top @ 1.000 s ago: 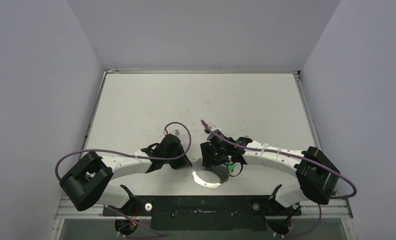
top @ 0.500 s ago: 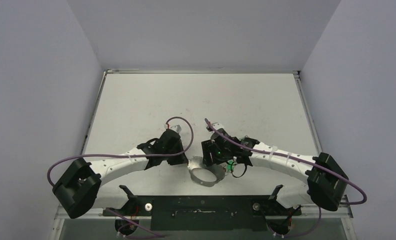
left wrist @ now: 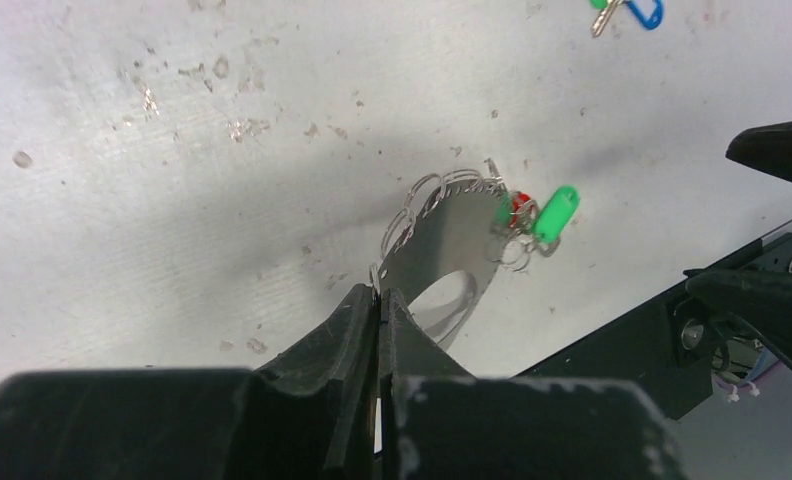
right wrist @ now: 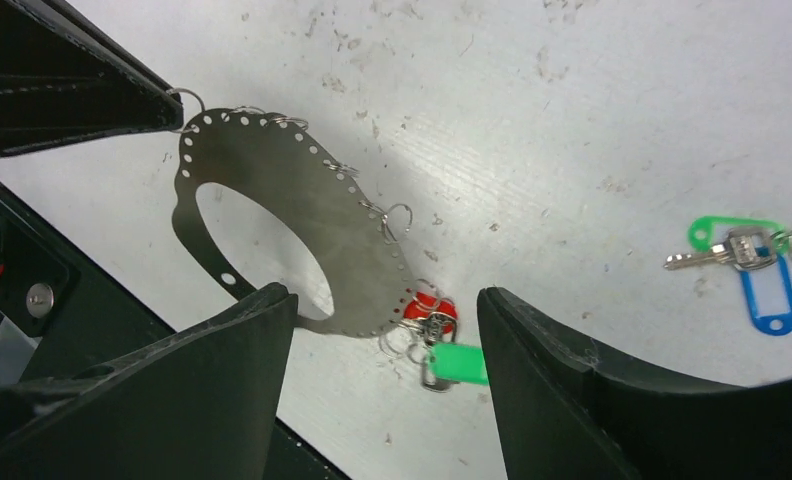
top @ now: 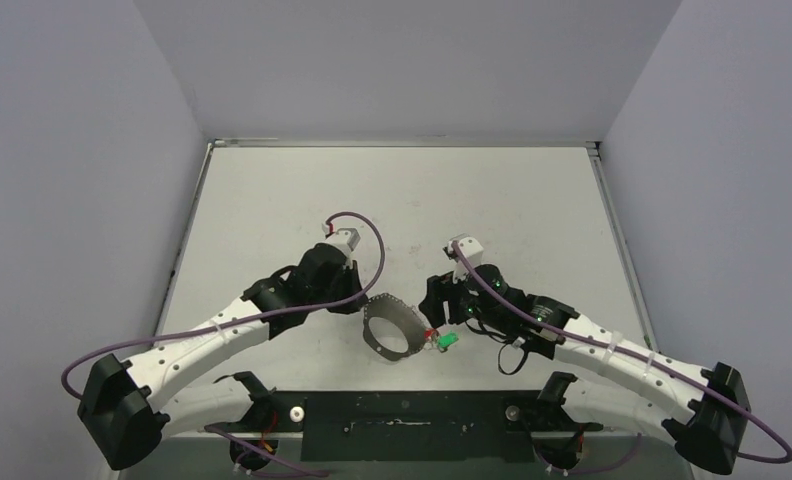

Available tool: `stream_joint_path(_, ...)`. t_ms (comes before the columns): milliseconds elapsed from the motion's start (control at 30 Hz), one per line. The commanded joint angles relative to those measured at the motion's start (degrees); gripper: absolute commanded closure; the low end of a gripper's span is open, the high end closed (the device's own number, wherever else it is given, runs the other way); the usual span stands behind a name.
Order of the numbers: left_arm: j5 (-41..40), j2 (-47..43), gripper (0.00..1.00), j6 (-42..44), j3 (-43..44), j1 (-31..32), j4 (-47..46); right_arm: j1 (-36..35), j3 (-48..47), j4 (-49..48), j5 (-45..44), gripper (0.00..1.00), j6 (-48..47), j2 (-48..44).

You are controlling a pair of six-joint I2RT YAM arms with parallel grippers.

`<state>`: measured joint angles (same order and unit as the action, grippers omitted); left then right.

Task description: Put the keys on the keyring

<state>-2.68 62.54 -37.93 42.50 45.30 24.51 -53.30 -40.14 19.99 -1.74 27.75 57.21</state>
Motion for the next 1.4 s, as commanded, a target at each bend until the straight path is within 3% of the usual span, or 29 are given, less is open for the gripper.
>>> stream_joint_path(0,-1.69,-3.79,1.00,7.67,6.77,-0.16,2.75,0.12,1.88,-5.49,-3.99,0.32,-4.82,-6.37)
stream_joint_path(233,2.28,-8.02,1.00,16.86,10.60,-0.13,-0.33,0.12,3.88,-9.62,-1.43,0.29,-8.64,-11.37)
stream_joint_path(633,19.65,-8.14,1.00,29.43,9.00,-0.06,-5.32,0.04,8.61,-23.50,18.15,0.27,-28.13,-13.92)
stream_joint_path(1067,30.50,-7.29,1.00,41.95,3.61,0.86,-11.71,-0.02,11.09,-33.34,27.28,0.50,-33.07,-12.15)
stream_joint_path(1200,33.44,-7.59,1.00,45.59,2.88,1.17,-12.21,0.04,10.44,-32.82,33.03,0.65,-37.18,-10.11)
stream_joint_path(1367,35.03,-8.26,1.00,48.63,1.55,1.71,-13.00,0.12,7.87,-29.60,38.00,0.65,-41.54,-6.56)
